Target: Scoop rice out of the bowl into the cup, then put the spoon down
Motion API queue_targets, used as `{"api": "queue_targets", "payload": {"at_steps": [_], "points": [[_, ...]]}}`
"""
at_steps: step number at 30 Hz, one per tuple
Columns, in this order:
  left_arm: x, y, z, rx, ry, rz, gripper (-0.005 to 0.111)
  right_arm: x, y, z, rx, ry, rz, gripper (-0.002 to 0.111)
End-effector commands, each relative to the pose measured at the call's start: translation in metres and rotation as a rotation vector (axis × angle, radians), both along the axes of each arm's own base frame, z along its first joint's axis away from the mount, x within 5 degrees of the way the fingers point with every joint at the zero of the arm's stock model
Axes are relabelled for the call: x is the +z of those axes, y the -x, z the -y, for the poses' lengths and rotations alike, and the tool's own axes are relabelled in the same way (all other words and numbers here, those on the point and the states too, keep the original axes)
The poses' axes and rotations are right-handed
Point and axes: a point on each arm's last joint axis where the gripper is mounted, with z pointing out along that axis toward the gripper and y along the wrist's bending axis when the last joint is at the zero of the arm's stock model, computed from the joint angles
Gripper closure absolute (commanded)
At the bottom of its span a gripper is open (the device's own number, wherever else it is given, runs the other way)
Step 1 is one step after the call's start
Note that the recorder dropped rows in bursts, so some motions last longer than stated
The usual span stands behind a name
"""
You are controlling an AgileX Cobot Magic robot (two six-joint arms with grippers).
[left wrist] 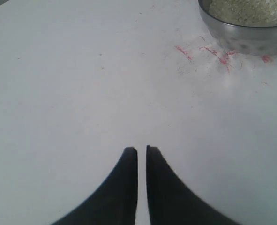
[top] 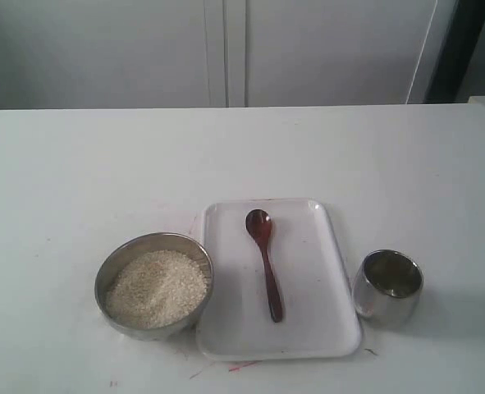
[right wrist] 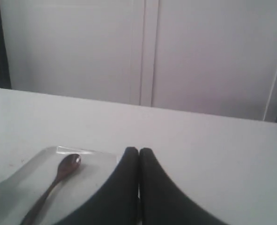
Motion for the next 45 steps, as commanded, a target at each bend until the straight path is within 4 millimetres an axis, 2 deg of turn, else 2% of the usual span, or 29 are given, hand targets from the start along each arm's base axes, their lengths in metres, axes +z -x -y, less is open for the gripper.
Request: {"api": "queue_targets", "payload": {"at_steps": [1,6,45], "points": [[-0.007,0.001,0.0,-0.006,0.005,-0.054,0.092,-0.017,0.005,0.011,-0.108,0.042,-0.144,0.108],[-0.007,0.001,0.0,-0.006,0.005,-0.054,0.092,-0.027,0.007,0.015,-0.157,0.043,-0.253,0.108],[-0.007,0.001,0.0,-0.006,0.005,-0.054,0.092,-0.028,0.008,0.016,-0.163,0.036,-0.268,0.108]]}}
